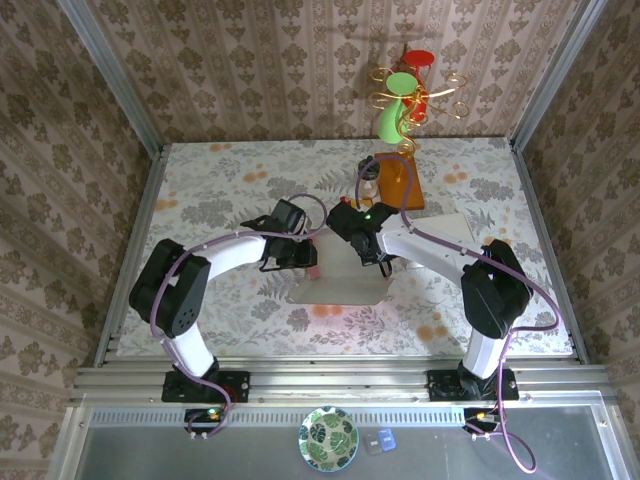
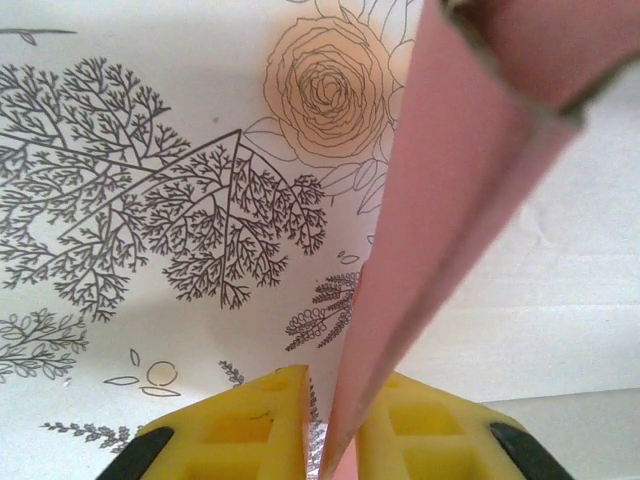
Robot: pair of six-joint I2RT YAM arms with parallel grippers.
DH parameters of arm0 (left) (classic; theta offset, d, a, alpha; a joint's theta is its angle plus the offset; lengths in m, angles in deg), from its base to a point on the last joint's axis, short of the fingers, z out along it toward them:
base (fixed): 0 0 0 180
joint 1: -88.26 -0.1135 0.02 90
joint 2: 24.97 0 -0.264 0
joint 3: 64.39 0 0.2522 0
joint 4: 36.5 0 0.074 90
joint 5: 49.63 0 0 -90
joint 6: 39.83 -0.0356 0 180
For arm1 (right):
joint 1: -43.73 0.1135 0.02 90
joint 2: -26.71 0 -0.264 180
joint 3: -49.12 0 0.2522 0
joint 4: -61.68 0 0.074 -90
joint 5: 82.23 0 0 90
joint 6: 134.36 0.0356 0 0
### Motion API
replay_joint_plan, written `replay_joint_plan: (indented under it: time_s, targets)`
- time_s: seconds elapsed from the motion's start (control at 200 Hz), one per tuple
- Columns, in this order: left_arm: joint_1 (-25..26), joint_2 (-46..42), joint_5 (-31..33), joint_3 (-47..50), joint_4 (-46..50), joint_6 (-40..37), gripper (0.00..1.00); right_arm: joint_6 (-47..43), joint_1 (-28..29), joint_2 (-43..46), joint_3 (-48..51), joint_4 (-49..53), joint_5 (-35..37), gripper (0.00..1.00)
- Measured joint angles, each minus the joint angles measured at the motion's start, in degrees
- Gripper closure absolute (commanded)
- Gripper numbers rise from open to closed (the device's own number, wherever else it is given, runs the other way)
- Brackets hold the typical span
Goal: Fold the paper box
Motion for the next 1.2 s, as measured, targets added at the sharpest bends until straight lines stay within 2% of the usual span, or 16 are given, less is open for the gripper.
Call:
replay_joint_plan:
  time_s: [0.125,0.35,0.56,0.625,0.78,1.2]
  targets:
    - [0.61,-0.17,2.03,0.17,-0.28,0.26,0.82,0.0,0.13,0.0,0.0,-0.02,-0.02,1.0]
    - [2.97,-1.22,6.34,0.76,-1.01,2.67,1.0,0.37,0.26,0.0,0.0,-0.15,-0.04,1.0]
    - [5.53,-2.91,12.28,2.25,-1.57,5.86,1.0,0.44,0.61,0.0,0.0,-0.46,0.0,1.0]
    - [5.57,-3.48,12.79,2.86,-1.79,6.16,0.89,0.44,0.74,0.0,0.0,-0.83,-0.02,1.0]
    - [4.66,-4.07,13.4,3.54,-1.84,5.97,0.78,0.42,1.22,0.0,0.0,-1.29,-0.15,1.0]
    - [1.64,-4.15,11.87,3.52,-1.9,1.97,0.66,0.42,1.55,0.0,0.0,-2.16,-0.42,1.0]
